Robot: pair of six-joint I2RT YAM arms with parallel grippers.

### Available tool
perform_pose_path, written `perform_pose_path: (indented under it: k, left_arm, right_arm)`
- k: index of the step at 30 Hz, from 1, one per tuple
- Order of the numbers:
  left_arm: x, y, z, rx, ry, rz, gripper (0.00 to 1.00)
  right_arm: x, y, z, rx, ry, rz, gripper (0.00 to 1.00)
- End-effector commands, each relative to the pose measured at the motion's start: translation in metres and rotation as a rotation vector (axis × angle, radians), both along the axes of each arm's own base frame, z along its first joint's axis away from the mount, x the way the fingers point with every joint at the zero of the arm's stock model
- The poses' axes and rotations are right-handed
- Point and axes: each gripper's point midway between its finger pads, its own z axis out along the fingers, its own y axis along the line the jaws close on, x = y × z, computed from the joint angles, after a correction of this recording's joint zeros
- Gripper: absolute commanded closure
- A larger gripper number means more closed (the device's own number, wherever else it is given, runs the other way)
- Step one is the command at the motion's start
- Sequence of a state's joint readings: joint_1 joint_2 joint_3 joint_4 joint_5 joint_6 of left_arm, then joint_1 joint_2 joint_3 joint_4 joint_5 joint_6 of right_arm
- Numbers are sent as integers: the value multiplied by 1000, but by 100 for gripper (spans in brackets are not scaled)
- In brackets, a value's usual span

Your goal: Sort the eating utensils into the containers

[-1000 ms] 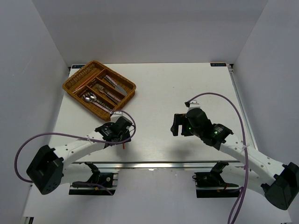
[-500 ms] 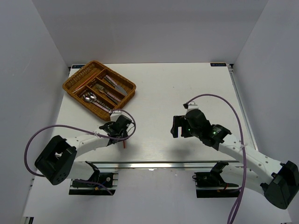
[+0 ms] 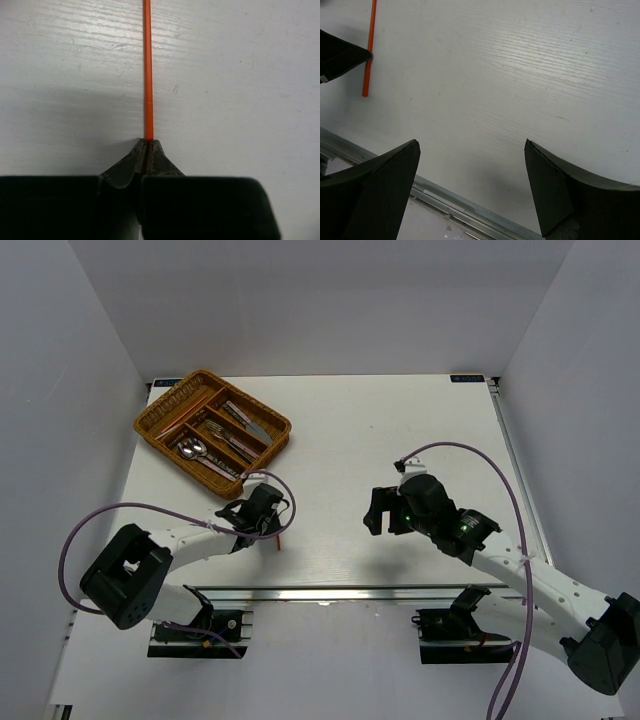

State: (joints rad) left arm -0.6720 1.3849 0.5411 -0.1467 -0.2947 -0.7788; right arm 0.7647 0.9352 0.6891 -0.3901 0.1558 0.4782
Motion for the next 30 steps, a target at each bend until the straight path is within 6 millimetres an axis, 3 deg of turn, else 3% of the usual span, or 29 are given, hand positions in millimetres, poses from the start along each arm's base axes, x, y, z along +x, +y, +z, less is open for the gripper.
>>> perform_pose_path:
  k: [1,5,11,18,25,30]
  left_arm:
    - [-78,41,-59,169,327,-80,88]
    - [-83,42,-59,233,355,-120,72]
    - [-90,38,-65,292,409,-165,70]
    - [-118,26,-78,230,554,-239,76]
    - [-144,39,-97,311,722,-243,77]
    - [-150,40,-99,350,795,-292,96]
  right_arm:
    - [3,4,12,39,-44,21,11]
    - [2,1,12,34,-47,14,11]
    - [0,-3,16,49,-63,5,11]
    - [-5,-10,25,58,-89,12,11]
    - [-12,-12,37,94,-116,25,11]
    - [-13,-12,39,91,-124,38,11]
